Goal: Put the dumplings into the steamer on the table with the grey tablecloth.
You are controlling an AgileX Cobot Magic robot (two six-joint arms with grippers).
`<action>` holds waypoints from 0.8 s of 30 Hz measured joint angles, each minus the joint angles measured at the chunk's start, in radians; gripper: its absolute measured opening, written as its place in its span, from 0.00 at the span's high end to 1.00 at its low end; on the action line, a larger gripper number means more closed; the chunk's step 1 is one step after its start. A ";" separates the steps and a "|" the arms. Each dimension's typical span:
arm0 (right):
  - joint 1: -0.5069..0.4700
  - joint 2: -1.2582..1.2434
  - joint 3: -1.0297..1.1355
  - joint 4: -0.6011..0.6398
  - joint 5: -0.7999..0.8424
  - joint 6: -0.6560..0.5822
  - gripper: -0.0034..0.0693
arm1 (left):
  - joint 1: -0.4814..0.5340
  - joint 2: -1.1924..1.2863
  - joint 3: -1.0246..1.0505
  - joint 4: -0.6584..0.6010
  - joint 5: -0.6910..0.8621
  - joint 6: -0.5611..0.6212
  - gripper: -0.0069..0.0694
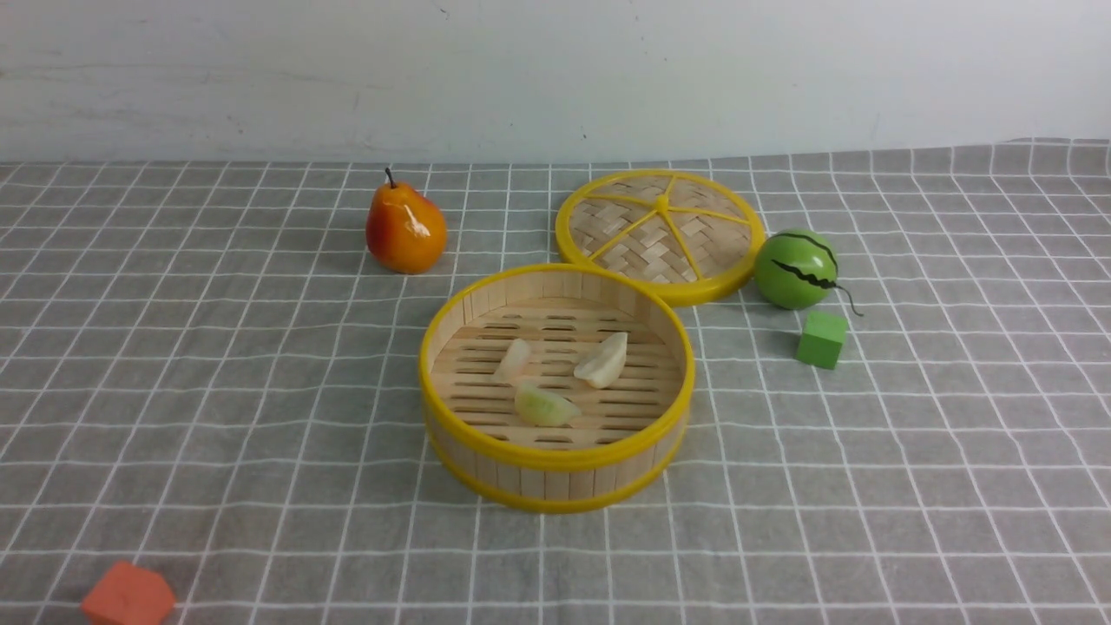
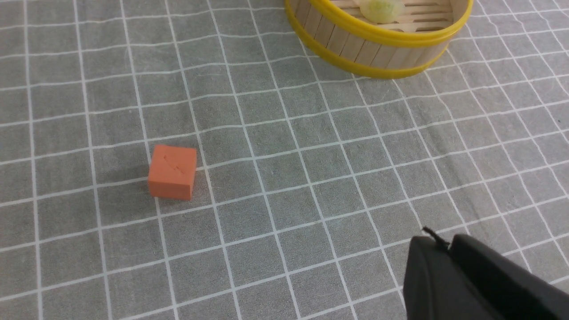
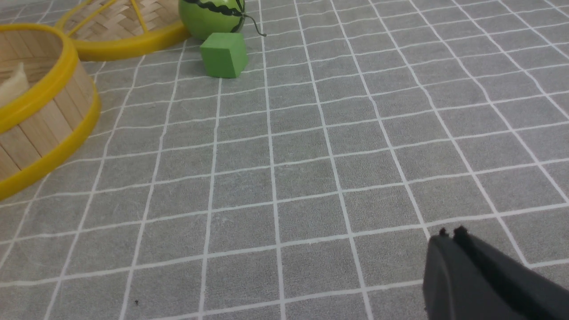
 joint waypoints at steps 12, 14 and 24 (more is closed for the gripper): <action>0.000 0.000 0.000 0.000 0.000 0.000 0.96 | 0.000 0.000 0.001 -0.002 0.000 0.000 0.83; 0.000 0.000 0.000 0.000 0.000 0.000 0.96 | 0.000 0.000 0.002 -0.004 0.001 0.000 0.82; 0.000 0.000 0.000 0.000 0.001 0.000 0.96 | 0.050 -0.057 0.143 -0.015 -0.312 -0.021 0.83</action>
